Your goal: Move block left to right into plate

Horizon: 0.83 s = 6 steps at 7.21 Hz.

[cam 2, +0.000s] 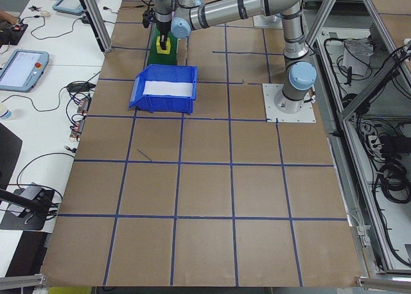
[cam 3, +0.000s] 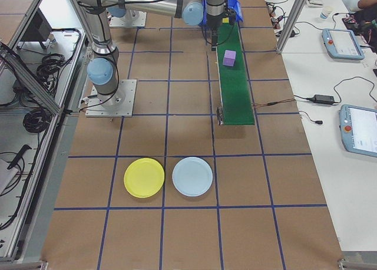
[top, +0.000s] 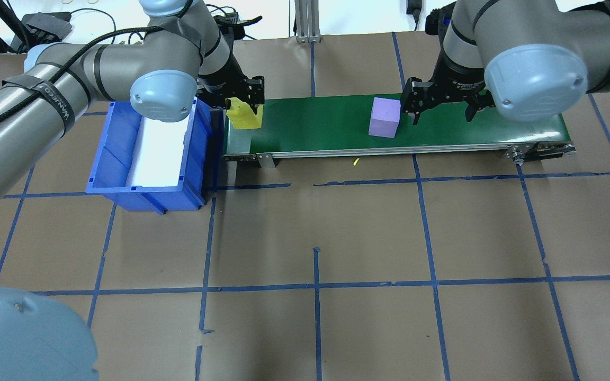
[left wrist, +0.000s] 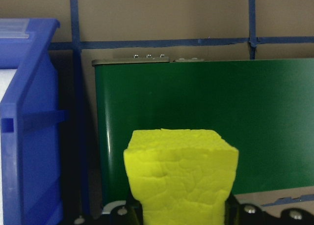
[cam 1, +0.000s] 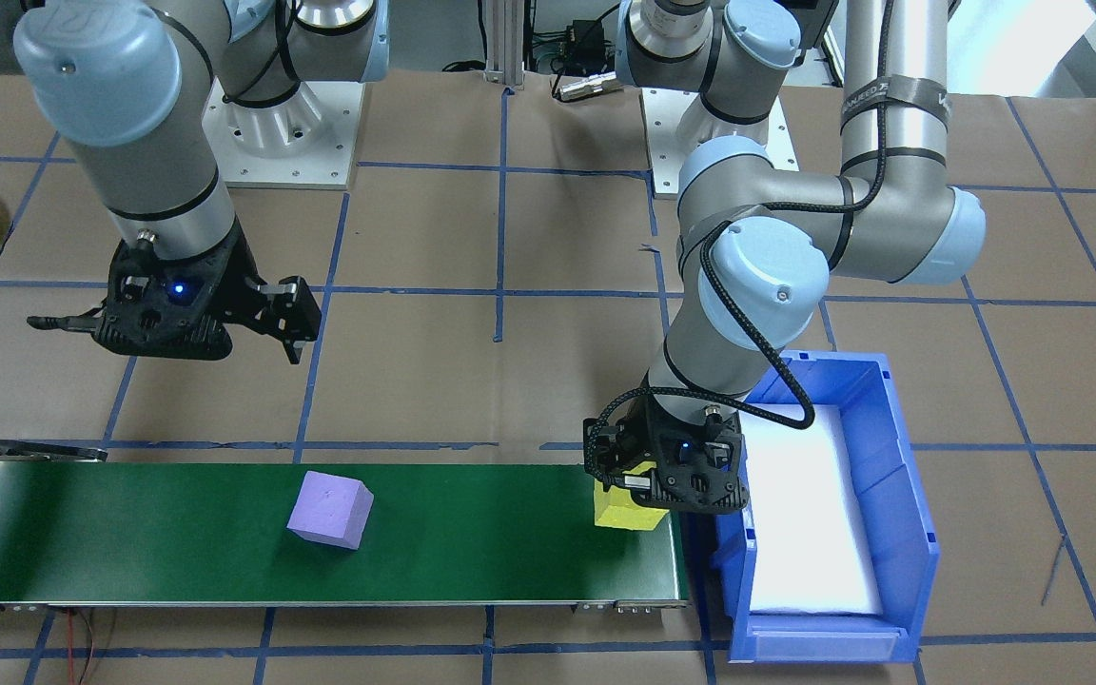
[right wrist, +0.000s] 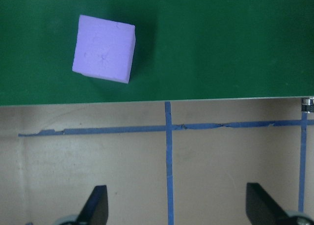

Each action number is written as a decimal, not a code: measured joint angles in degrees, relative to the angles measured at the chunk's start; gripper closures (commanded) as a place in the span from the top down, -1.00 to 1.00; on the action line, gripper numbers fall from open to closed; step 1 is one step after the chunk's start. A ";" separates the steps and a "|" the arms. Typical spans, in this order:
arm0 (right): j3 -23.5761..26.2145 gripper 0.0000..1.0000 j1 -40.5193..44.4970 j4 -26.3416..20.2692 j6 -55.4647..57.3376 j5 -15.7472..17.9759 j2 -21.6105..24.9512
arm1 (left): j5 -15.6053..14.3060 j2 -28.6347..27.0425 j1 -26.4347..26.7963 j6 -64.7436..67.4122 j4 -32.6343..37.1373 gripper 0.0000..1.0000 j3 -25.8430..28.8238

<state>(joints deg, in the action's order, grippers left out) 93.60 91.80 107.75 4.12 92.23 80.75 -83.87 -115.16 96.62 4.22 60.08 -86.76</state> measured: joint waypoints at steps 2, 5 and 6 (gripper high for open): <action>-2.00 1.00 -4.40 2.48 1.31 -6.37 -3.35 | 0.10 -1.97 0.30 0.64 -2.48 -0.54 -0.09; -2.86 1.00 -17.60 1.09 -7.34 -19.92 -8.56 | -1.18 -2.32 1.90 2.14 -3.82 -0.16 -0.55; -3.26 1.00 -20.82 0.39 -10.38 -24.31 -10.86 | -1.61 -2.63 2.08 2.44 -4.57 0.40 -0.83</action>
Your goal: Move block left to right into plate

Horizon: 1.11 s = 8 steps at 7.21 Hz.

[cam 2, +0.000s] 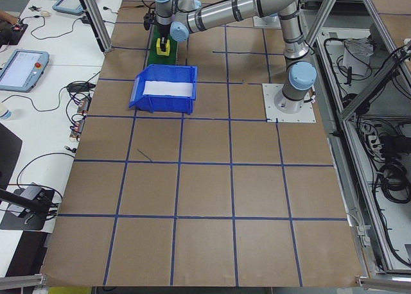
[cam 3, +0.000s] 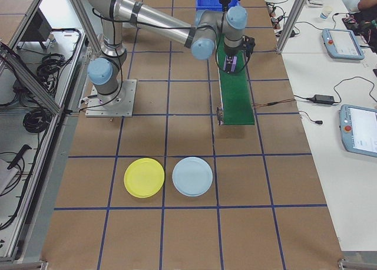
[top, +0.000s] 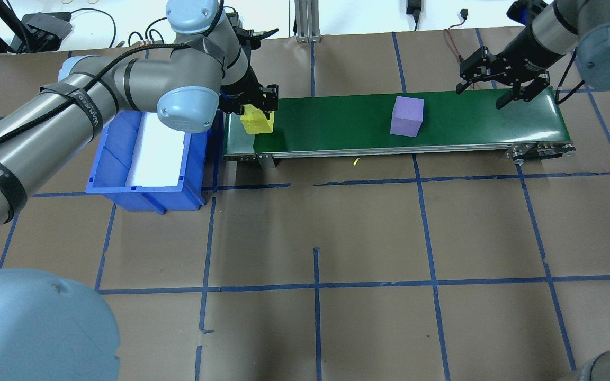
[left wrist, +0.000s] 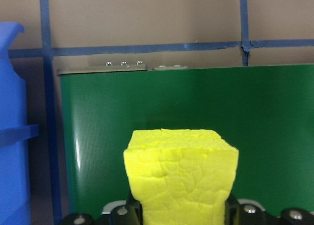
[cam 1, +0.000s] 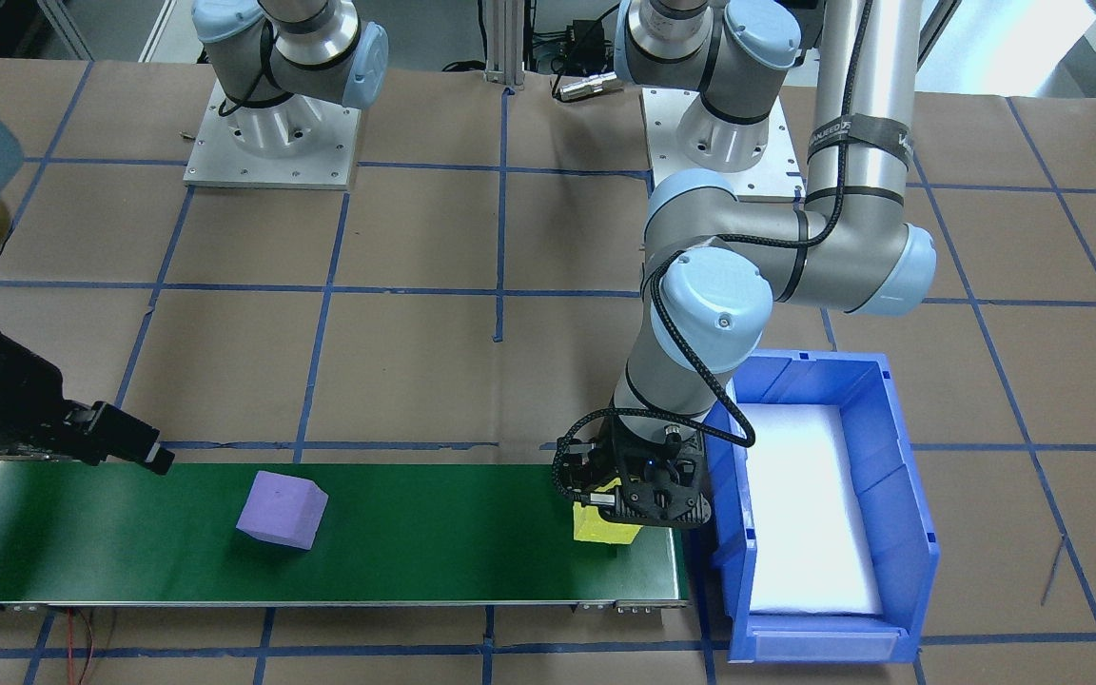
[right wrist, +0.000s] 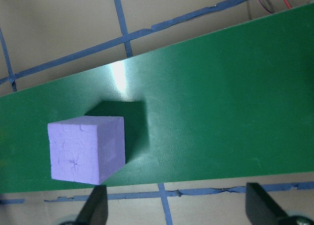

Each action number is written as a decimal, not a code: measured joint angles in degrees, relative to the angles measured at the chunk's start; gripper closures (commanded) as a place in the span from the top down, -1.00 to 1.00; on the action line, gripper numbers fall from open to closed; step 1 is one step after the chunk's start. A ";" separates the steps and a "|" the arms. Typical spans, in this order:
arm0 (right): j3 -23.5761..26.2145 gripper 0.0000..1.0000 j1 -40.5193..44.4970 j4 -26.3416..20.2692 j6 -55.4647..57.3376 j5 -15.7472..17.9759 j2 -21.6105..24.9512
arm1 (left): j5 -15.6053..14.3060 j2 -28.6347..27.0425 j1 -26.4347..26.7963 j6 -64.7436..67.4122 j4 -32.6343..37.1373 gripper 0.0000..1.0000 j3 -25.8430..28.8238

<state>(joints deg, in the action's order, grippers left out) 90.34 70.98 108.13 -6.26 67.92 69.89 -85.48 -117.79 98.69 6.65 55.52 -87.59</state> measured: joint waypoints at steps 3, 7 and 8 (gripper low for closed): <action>0.01 1.00 -2.67 -0.71 -3.32 -4.02 -2.28 | -0.02 -0.15 0.09 -0.11 -1.68 1.00 -1.71; 0.70 1.00 -2.85 -0.65 -3.63 -4.19 -2.38 | -0.12 14.46 -5.67 -3.43 11.88 1.00 -0.52; 0.67 1.00 -2.86 -0.54 -3.54 -4.22 -2.43 | -0.21 19.16 -8.53 -5.84 18.01 1.00 -0.49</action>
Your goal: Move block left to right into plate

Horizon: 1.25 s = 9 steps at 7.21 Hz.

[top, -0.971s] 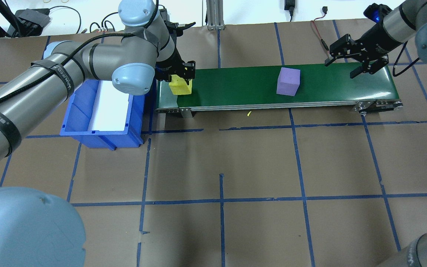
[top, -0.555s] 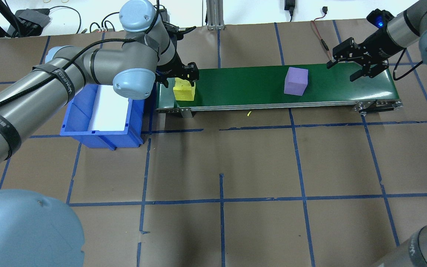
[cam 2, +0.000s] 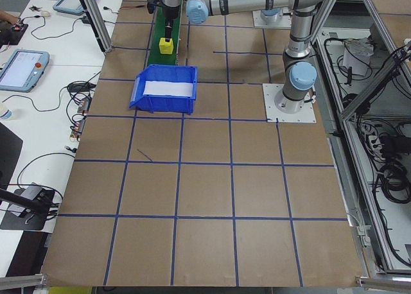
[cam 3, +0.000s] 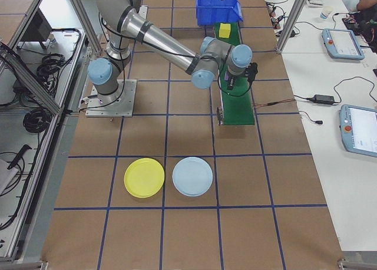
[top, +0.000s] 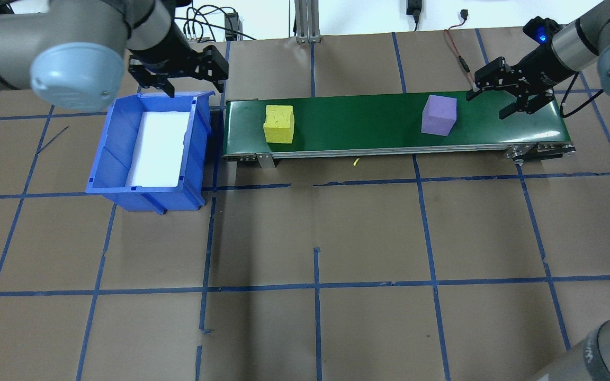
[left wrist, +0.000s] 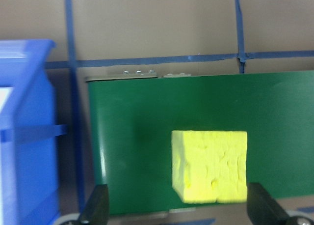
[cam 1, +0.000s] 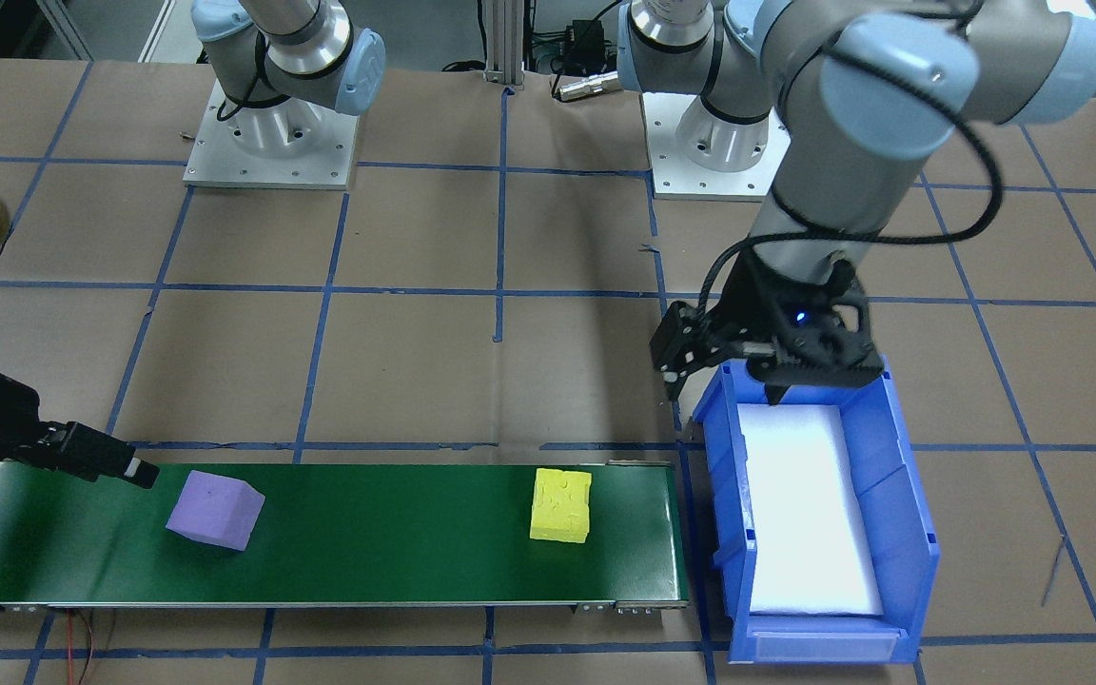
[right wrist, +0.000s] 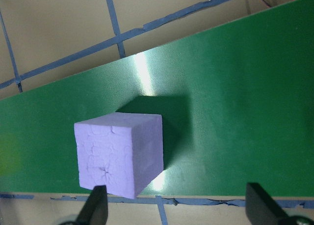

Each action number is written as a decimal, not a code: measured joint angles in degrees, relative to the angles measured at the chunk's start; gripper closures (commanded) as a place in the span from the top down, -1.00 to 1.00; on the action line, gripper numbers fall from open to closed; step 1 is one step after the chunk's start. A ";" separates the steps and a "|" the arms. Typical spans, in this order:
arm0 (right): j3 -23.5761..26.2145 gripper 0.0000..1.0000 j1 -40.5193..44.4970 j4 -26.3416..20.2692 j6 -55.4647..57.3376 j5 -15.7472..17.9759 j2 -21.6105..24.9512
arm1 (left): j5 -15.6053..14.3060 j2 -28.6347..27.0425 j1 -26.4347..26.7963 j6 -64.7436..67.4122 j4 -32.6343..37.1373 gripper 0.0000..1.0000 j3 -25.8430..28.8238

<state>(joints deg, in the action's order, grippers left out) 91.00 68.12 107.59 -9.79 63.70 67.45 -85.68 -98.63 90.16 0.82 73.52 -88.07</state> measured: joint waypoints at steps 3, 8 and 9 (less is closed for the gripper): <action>-0.22 1.00 0.07 0.62 0.16 -0.02 -1.68 | -0.78 9.04 -4.50 -3.56 13.57 1.00 0.33; -0.46 1.00 0.08 0.88 0.09 -0.06 -2.42 | -4.62 10.49 -2.98 -5.73 19.38 1.00 0.22; -0.54 1.00 0.08 1.83 -0.03 -0.06 -2.54 | -4.55 10.68 -2.93 -7.60 20.07 1.00 0.34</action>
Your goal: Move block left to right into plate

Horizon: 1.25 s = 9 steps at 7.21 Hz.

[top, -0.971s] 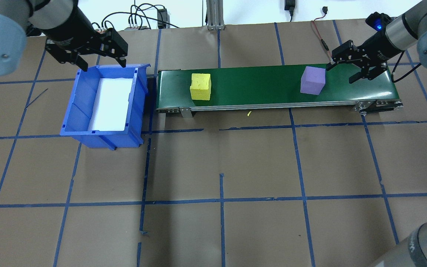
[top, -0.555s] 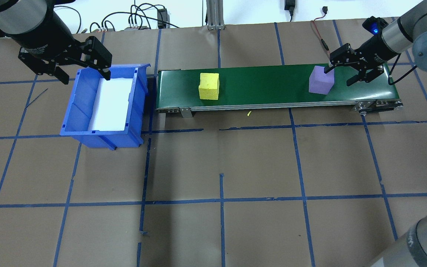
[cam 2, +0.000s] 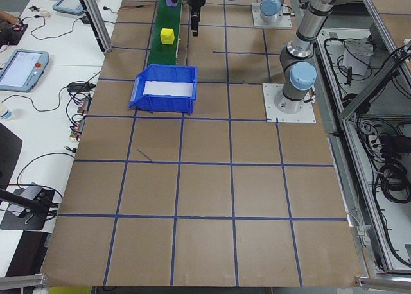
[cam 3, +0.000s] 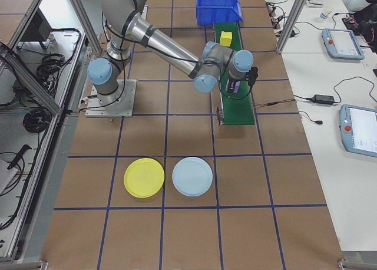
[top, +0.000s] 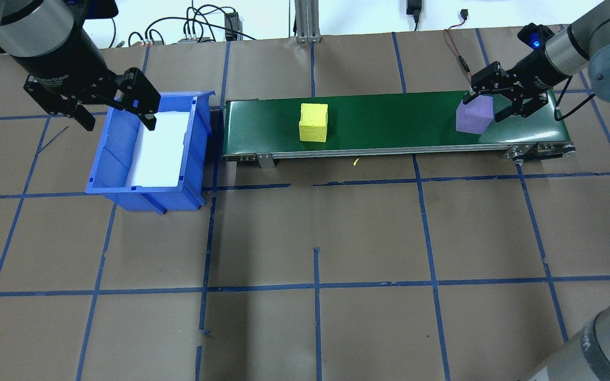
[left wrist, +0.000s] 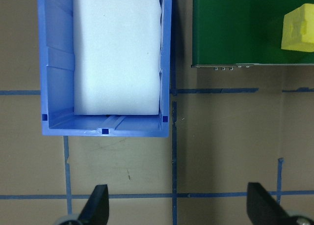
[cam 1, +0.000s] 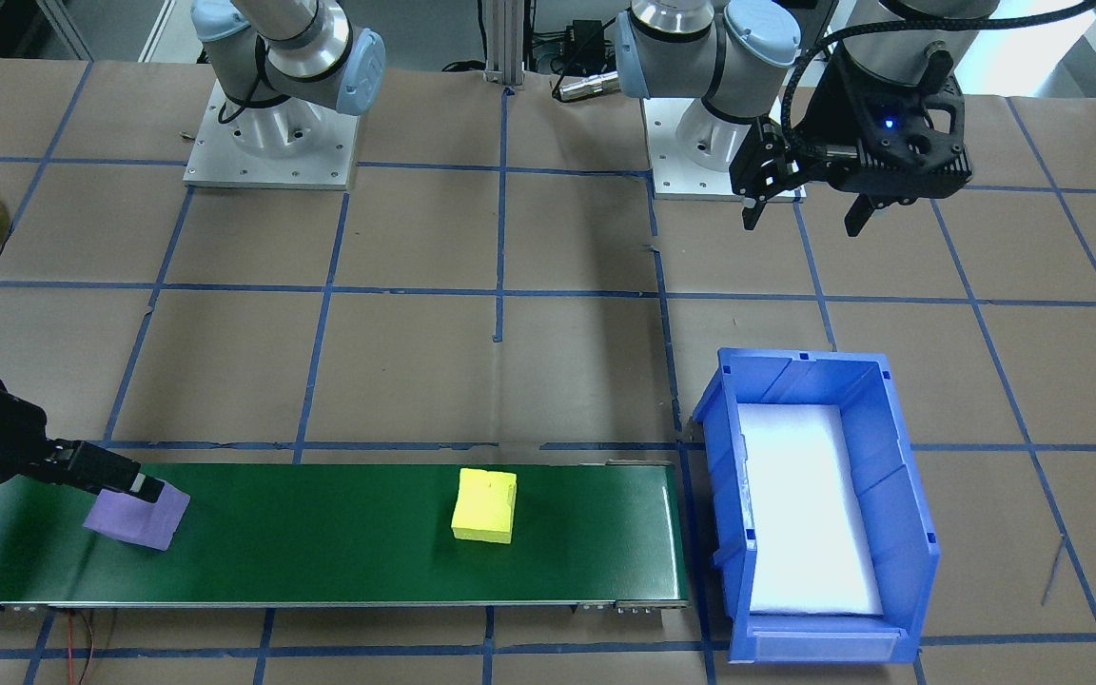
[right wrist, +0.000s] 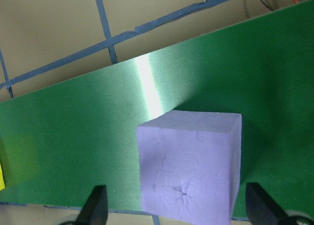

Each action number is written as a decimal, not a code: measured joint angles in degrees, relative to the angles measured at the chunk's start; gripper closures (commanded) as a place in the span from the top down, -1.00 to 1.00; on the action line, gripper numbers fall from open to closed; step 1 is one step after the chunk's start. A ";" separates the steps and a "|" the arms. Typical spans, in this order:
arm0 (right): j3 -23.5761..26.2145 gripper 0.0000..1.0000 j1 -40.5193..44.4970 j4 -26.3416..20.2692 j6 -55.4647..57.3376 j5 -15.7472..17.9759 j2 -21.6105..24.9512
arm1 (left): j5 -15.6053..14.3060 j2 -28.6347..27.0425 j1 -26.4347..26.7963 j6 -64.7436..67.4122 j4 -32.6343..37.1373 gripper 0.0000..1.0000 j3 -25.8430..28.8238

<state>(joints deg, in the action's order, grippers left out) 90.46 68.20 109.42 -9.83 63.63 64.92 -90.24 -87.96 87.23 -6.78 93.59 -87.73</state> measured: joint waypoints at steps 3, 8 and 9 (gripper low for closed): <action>0.16 1.00 0.00 2.16 -1.22 0.24 -0.67 | -0.14 0.53 -0.14 -2.42 1.28 1.00 0.10; 0.66 -0.19 0.00 5.01 -2.13 7.28 -0.80 | 0.44 0.59 -0.16 -2.47 1.08 1.00 0.03; 0.70 -0.49 -0.01 5.63 -2.18 9.11 -0.82 | 0.42 0.59 -0.14 -2.34 1.07 1.00 -0.03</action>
<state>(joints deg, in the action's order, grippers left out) 91.16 68.19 115.05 -12.01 72.75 64.09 -89.82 -87.36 87.09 -9.12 94.66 -87.76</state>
